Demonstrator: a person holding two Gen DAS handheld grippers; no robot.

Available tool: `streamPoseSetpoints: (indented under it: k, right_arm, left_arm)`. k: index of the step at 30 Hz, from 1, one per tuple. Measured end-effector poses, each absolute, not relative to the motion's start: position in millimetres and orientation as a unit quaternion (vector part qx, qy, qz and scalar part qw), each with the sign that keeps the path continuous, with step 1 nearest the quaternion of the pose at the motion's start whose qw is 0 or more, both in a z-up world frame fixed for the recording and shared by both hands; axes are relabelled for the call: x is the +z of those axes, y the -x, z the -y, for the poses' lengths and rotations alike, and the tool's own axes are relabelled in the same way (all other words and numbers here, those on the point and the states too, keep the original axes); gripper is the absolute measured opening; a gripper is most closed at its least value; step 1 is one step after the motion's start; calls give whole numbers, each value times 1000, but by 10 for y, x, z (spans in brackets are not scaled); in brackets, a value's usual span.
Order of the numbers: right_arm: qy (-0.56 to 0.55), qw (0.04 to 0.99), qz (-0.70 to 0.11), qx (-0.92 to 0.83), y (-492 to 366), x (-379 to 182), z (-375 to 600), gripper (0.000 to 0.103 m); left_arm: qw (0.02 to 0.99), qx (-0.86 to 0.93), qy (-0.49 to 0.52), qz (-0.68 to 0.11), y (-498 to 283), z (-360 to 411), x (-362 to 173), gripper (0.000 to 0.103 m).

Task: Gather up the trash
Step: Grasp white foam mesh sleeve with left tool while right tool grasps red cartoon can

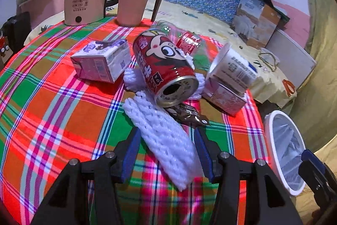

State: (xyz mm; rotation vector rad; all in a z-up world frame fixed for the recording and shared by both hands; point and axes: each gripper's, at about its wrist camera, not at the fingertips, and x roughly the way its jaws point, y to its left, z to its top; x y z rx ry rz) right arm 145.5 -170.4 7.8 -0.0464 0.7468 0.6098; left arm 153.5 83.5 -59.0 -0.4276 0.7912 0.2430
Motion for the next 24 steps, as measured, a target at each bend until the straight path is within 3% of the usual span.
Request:
streamPoseSetpoints:
  k: [2, 4, 7, 24]
  right_arm:
    - [23, 885, -361, 294, -1473, 73, 1683, 55]
    - [24, 884, -360, 298, -1483, 85, 1649, 55]
    - [26, 883, -357, 304, -1504, 105, 1590, 55]
    - [67, 850, -358, 380, -1674, 92, 706, 55]
  left_arm:
    - [891, 122, 195, -390, -1563, -815, -634, 54]
    - [893, 122, 188, -391, -1535, -809, -663, 43]
    - [898, 115, 175, -386, -1453, -812, -645, 36]
    - [909, 135, 146, -365, -947, -1271, -527, 26]
